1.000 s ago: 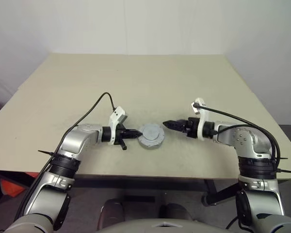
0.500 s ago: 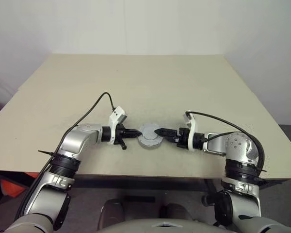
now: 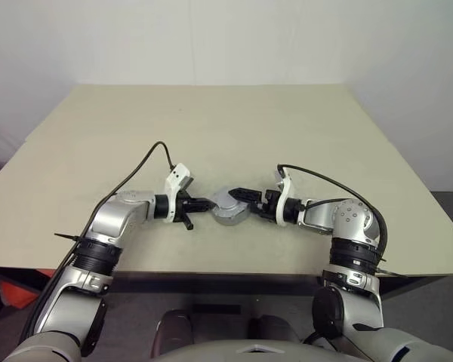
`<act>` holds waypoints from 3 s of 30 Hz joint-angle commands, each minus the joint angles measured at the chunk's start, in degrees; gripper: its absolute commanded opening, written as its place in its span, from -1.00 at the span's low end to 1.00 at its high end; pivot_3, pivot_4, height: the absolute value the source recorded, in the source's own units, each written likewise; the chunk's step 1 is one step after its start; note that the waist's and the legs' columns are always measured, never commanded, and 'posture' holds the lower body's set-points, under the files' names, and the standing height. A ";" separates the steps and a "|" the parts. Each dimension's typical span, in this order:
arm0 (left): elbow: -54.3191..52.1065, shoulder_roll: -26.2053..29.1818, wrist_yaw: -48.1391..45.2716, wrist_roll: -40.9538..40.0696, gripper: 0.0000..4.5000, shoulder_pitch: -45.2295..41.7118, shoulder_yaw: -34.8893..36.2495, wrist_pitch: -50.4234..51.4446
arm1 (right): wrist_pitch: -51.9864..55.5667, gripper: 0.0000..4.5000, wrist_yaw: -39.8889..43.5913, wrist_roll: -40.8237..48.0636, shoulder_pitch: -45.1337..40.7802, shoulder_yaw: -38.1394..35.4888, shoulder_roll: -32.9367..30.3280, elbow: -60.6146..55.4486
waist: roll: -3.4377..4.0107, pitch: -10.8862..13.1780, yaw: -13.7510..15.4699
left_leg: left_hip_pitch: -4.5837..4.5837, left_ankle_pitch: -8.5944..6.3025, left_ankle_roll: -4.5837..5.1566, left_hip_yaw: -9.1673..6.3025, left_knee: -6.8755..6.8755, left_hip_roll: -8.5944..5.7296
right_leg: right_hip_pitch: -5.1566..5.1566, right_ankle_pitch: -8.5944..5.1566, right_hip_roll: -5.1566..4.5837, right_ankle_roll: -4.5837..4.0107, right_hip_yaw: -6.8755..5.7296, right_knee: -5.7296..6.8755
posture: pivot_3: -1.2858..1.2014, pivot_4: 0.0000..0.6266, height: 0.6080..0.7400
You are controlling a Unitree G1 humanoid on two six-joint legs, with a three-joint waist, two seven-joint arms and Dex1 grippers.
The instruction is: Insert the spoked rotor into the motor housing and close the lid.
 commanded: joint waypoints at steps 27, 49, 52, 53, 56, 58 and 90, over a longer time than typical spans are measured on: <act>0.53 -0.91 0.64 0.42 -1.00 -1.50 0.62 -0.19 | -1.53 0.00 3.60 2.38 -0.82 6.64 0.75 -0.35 | 0.04 -0.02 0.22 | -0.02 0.24 -0.41 -0.02 -0.19 -0.01 | -0.10 -0.01 0.01 0.01 0.01 0.10 | 0.03 -1.00 1.00; 0.38 -3.49 2.80 -10.02 -1.00 -1.65 13.62 7.53 | -5.66 0.00 -0.91 3.48 -8.82 -5.19 2.55 7.97 | 0.03 -0.01 0.21 | -0.39 0.21 -0.36 -0.02 -0.19 -0.08 | -0.58 0.01 0.03 -0.05 0.00 0.16 | 0.03 -1.00 1.00; 0.72 -3.93 4.01 -12.37 -1.00 -1.65 16.15 8.70 | -6.78 0.00 -1.69 4.15 -10.12 -6.89 2.58 9.54 | 0.02 -0.01 0.21 | -0.38 0.21 -0.36 -0.02 -0.17 -0.08 | -0.57 0.01 0.02 -0.05 0.00 0.18 | 0.03 -1.00 1.00; 0.73 -4.26 4.58 -13.69 -1.00 -1.57 17.55 9.38 | -7.22 0.00 -2.00 4.39 -10.65 -7.48 2.57 10.11 | 0.03 -0.01 0.21 | -0.38 0.21 -0.36 -0.02 -0.17 -0.08 | -0.57 0.01 0.02 -0.05 0.00 0.18 | 0.03 -1.00 1.00; 0.67 -4.61 5.86 -16.50 -1.00 -1.13 20.47 10.77 | -8.04 0.00 -2.52 4.77 -11.62 -8.28 2.31 11.32 | 0.02 0.00 0.20 | -0.39 0.21 -0.36 -0.02 -0.17 -0.09 | -0.58 0.01 0.03 -0.05 0.00 0.19 | 0.03 -1.00 1.00; 0.87 -4.59 6.52 -18.01 -1.00 -0.68 22.26 11.27 | -8.10 0.00 -2.84 5.05 -12.00 -8.61 2.21 11.63 | 0.02 0.00 0.19 | -0.39 0.21 -0.36 -0.02 -0.17 -0.11 | -0.57 0.01 0.03 -0.05 0.00 0.19 | 0.03 -1.00 1.00; 14.17 -15.54 18.64 -36.90 0.94 -6.64 36.28 23.37 | 1.74 0.00 -7.27 14.53 -15.16 -11.32 2.71 3.29 | -0.01 0.02 0.54 | -0.42 0.21 -0.36 -0.05 -0.17 -0.26 | -0.56 0.03 0.03 0.00 0.00 0.15 | 0.03 -1.00 1.00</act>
